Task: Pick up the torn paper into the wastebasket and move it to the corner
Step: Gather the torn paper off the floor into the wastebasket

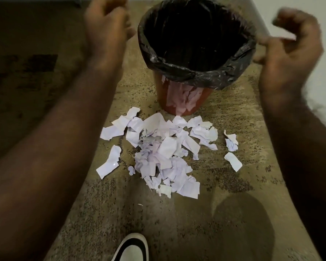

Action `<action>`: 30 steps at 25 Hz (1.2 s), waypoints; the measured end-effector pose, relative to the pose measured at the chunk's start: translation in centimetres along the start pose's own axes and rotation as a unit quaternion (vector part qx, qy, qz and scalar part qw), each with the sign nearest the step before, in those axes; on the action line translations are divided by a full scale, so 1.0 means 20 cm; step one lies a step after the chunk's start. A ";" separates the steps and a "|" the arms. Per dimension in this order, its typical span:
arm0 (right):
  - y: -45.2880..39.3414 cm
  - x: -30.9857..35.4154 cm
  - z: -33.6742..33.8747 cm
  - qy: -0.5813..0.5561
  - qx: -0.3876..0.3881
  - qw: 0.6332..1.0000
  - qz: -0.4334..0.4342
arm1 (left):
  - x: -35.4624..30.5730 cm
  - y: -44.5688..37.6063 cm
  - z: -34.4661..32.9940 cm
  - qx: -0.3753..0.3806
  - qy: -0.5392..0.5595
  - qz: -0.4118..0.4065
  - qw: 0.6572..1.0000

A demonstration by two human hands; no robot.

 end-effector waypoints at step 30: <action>1.20 -0.92 -0.35 0.172 0.429 0.850 -0.253 | 1.12 0.64 0.56 0.225 -0.377 0.319 0.840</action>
Point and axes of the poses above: each hand's wrist, its own y-axis away from the middle knuckle, its own z-axis out of the back of the hand, x = y × z, the point moved 3 cm from there along -y, towards the middle knuckle, and after that the axes turned 13 degrees about y, right-handed, at the moved point
